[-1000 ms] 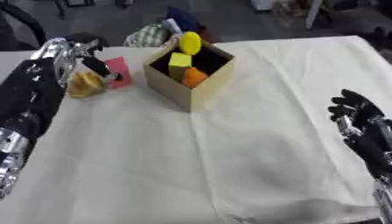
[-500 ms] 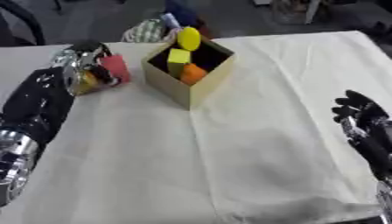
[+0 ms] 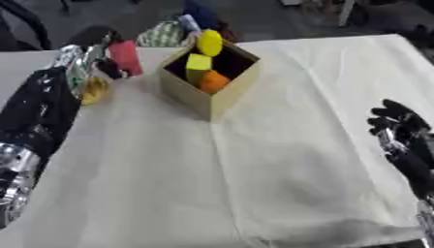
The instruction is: Pick up objects on the table and place them in the box.
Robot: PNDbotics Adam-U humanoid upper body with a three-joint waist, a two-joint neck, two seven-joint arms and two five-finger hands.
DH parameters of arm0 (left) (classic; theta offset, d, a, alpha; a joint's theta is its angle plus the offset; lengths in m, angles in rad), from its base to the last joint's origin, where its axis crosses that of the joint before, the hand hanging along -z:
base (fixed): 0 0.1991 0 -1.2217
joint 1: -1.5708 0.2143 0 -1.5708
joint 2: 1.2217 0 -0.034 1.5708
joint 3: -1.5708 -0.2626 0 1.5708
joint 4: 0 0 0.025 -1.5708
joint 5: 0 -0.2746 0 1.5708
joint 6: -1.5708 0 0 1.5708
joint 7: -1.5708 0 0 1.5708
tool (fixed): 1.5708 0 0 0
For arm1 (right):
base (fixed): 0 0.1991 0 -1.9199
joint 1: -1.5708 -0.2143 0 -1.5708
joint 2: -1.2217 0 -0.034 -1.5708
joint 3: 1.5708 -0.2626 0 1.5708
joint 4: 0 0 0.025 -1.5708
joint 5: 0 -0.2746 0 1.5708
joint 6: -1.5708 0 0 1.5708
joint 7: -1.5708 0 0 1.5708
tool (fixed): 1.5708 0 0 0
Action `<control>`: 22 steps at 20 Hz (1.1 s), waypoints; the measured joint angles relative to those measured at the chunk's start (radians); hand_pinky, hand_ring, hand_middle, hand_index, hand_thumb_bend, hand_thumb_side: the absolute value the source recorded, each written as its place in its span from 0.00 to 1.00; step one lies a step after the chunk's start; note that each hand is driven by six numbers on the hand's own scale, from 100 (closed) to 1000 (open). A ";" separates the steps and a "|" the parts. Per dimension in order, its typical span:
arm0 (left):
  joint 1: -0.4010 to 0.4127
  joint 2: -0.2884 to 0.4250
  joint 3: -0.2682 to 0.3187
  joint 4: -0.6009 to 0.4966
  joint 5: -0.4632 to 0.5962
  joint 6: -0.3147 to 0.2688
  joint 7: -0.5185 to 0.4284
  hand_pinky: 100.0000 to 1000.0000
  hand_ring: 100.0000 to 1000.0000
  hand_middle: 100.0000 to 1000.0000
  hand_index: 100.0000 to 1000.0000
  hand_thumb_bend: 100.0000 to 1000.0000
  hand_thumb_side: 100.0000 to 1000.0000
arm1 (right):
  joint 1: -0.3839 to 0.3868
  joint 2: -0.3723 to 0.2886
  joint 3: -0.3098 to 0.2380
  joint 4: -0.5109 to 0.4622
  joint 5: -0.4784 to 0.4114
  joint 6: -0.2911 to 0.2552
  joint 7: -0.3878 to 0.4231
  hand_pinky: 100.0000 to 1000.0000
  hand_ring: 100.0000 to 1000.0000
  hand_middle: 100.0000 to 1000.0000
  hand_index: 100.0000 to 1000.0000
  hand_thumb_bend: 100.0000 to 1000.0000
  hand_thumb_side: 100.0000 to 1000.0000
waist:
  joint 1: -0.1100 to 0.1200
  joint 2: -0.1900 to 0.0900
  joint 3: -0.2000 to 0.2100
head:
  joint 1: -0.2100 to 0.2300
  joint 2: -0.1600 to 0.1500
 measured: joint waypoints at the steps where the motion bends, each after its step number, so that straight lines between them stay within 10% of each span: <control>1: -0.007 0.006 -0.004 -0.033 0.013 -0.003 0.003 0.45 0.35 0.33 0.53 0.18 0.00 | 0.000 -0.001 0.000 0.000 0.000 0.000 0.000 0.76 0.77 0.76 0.89 0.00 0.43 | 0.000 -0.001 0.000 | 0.000 0.000; 14: -0.066 -0.180 -0.079 0.020 0.022 -0.036 0.036 0.58 0.52 0.49 0.68 0.25 0.00 | -0.001 0.000 0.006 0.006 0.000 0.001 0.007 0.76 0.77 0.76 0.89 0.00 0.43 | 0.000 0.000 -0.045 | 0.005 0.000; 22: -0.065 -0.226 -0.106 0.051 0.054 -0.082 0.068 0.74 0.75 0.75 0.89 0.70 0.69 | -0.003 0.002 0.007 0.006 0.000 0.002 0.011 0.76 0.77 0.76 0.89 0.00 0.43 | 0.000 0.000 -0.053 | 0.011 0.000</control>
